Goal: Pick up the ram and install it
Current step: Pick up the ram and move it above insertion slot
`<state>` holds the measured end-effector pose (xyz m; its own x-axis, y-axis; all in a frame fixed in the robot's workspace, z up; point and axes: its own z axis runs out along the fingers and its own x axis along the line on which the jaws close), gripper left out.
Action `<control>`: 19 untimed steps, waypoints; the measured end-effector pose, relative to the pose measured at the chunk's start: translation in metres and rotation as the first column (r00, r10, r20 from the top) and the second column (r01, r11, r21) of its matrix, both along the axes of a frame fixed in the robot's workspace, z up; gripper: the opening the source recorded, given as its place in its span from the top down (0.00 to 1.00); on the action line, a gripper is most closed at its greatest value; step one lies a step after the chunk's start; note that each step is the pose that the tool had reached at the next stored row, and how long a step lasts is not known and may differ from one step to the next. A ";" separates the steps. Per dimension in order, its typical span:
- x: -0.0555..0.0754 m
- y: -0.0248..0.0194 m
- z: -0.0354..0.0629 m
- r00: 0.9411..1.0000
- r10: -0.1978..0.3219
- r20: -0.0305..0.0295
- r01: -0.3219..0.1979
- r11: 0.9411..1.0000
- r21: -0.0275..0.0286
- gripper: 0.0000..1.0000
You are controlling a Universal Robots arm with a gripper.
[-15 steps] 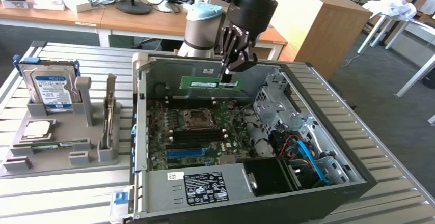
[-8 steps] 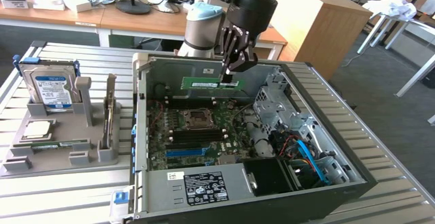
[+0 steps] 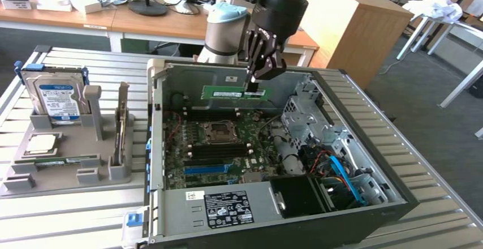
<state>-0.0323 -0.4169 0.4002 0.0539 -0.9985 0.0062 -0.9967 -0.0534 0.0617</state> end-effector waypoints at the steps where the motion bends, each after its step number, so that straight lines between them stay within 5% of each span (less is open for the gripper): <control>1: 0.000 0.0006 -0.0001 1.000 0.000 0.000 0.000 1.000 0.000 0.88; 12: 0.000 0.0055 -0.0003 1.000 0.000 0.000 0.000 1.000 0.000 0.88; 19: 0.000 0.0056 -0.0003 1.000 0.000 0.011 0.000 1.000 0.000 0.88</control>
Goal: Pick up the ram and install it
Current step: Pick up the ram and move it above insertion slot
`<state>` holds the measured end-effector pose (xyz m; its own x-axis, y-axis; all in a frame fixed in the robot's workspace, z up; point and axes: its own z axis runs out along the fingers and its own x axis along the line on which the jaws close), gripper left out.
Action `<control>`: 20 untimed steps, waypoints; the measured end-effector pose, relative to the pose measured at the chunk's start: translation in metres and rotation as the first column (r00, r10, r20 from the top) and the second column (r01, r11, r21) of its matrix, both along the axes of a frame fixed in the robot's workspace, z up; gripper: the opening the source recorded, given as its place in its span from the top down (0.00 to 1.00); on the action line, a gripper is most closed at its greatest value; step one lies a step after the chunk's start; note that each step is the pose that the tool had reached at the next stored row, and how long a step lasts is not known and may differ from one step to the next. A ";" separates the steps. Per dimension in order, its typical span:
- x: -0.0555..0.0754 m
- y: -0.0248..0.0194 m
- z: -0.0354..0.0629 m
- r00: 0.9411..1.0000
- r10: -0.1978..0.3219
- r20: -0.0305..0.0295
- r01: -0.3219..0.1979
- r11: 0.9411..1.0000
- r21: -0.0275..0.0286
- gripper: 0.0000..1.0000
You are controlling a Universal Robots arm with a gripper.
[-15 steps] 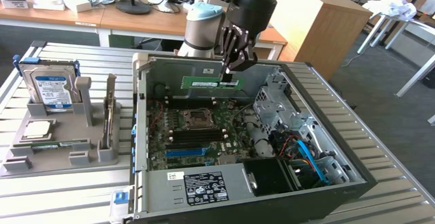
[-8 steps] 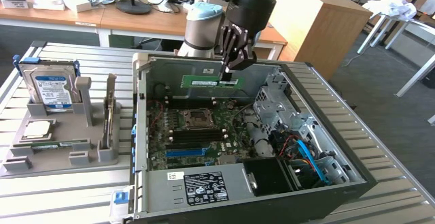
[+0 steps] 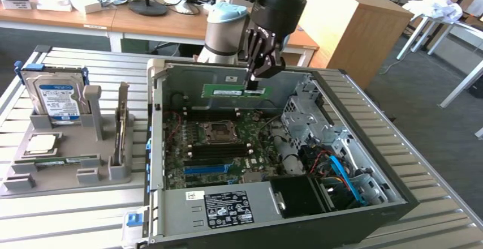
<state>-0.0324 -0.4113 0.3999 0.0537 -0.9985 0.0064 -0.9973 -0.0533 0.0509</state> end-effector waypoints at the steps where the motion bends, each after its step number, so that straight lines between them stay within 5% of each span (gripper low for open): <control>1: 0.000 0.0000 0.0000 1.000 0.000 0.004 0.000 1.000 0.000 0.88; 6: 0.000 0.0000 0.0000 1.000 0.000 0.016 0.000 1.000 0.000 0.88; 20: -0.001 0.0000 -0.0108 1.000 0.000 0.020 0.000 1.000 0.001 0.88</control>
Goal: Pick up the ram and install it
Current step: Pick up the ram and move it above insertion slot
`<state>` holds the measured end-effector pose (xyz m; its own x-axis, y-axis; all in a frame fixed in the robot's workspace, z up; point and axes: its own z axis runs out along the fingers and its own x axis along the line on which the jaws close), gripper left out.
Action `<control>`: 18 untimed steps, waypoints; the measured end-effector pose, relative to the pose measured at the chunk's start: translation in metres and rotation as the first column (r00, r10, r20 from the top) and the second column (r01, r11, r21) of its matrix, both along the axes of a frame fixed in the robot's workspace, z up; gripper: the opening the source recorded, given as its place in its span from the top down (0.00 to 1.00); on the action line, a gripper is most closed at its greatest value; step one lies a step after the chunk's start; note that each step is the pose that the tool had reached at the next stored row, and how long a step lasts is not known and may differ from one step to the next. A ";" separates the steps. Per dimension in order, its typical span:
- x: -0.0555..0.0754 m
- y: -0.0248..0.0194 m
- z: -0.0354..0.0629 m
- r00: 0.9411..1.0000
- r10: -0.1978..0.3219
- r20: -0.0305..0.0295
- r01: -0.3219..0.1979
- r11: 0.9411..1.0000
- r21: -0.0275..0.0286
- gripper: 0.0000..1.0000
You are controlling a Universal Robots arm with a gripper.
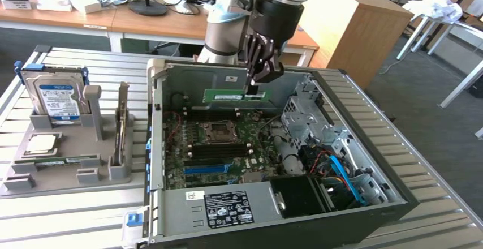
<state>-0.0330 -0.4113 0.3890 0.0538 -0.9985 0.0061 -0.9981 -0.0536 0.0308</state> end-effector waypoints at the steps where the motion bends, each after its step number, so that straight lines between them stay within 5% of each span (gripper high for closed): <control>1: 0.000 0.0000 -0.0011 1.000 0.000 0.000 0.000 1.000 0.000 0.88; 18: -0.001 0.0000 -0.0203 1.000 0.000 0.001 0.000 1.000 0.000 0.88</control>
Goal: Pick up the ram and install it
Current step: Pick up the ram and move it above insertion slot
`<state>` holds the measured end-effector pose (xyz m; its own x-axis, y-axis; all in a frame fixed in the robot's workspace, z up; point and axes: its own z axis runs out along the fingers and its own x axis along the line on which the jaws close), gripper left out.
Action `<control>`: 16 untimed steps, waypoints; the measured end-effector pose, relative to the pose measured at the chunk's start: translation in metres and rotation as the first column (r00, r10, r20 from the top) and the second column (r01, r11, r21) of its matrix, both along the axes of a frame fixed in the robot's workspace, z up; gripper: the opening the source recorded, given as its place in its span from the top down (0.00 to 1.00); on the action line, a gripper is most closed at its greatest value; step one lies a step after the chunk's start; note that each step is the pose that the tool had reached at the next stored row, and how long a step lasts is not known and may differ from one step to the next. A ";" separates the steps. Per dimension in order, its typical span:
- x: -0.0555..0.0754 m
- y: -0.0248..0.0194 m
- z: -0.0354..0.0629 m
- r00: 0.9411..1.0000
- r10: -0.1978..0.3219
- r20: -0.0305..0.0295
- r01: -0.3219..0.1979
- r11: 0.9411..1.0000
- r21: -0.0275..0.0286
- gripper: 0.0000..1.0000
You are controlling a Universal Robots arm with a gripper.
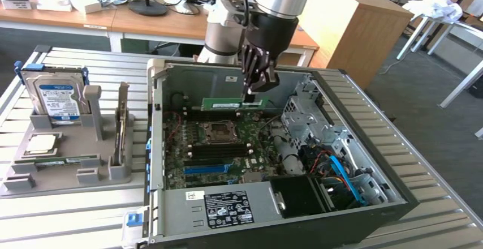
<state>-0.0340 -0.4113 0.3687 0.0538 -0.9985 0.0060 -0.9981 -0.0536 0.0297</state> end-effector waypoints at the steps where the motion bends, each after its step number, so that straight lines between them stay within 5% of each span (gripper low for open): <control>1: 0.000 0.0000 -0.0011 1.000 0.000 0.000 0.000 1.000 0.000 0.88; 16: 0.000 0.0000 -0.0121 0.999 -0.045 0.000 0.045 0.999 0.000 0.88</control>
<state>-0.0340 -0.4113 0.3566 0.0093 -0.9999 0.0060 -0.9995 -0.0091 0.0298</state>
